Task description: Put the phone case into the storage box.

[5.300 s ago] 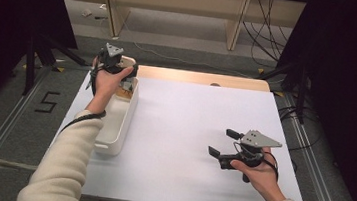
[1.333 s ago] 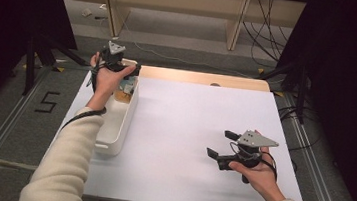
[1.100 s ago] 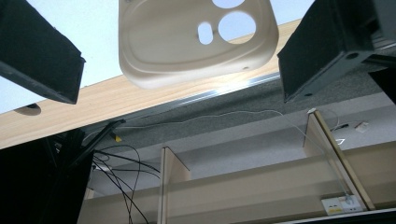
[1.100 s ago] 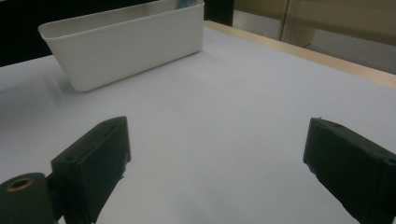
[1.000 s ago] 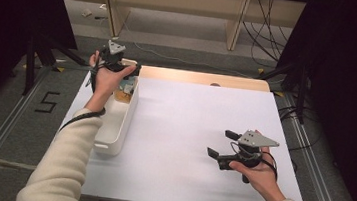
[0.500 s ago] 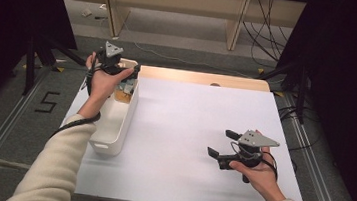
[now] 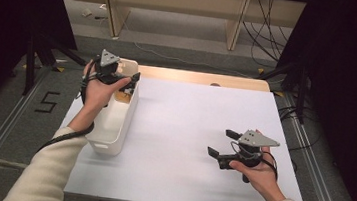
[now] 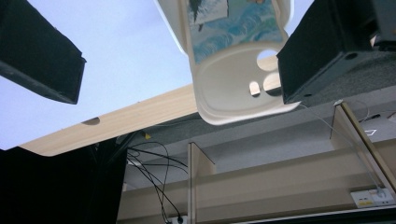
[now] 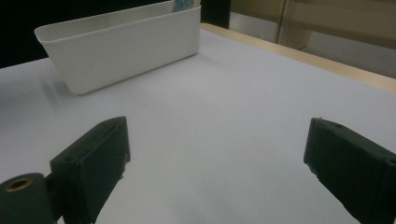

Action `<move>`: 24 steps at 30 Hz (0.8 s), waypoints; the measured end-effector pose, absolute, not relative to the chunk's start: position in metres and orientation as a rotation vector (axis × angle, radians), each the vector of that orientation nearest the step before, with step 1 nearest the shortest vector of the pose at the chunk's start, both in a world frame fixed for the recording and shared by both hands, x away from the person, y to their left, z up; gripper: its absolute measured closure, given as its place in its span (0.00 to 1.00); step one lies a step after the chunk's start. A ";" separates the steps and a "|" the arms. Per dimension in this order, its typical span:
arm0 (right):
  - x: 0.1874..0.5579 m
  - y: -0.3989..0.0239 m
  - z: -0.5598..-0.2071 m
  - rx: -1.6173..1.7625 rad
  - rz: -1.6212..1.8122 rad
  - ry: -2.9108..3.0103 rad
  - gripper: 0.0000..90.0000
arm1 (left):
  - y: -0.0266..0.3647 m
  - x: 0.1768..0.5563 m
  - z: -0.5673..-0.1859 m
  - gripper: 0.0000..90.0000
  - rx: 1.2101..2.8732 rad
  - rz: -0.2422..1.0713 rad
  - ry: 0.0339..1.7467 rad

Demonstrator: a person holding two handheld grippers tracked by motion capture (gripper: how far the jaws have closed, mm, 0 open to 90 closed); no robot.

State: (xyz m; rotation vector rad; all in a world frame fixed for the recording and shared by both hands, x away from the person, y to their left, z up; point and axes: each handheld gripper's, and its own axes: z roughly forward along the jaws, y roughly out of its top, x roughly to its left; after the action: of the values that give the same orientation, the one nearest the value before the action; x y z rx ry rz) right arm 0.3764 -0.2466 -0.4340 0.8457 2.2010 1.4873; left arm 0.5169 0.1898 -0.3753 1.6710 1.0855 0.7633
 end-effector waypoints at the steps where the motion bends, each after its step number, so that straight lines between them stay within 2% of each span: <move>1: 0.376 -0.247 -0.434 0.845 1.486 2.203 0.09 | 0.190 0.515 -0.376 0.00 1.676 0.760 1.081; 24: 0.376 -0.246 -0.433 0.847 1.488 2.196 0.09 | 0.196 0.471 -0.381 0.00 1.672 0.699 1.016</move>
State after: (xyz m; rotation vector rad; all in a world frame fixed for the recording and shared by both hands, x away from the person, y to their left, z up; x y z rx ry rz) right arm 0.3764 -0.2462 -0.4334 0.8466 2.1964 1.4880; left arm 0.4705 0.1960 -0.3814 1.6717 1.0163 0.6991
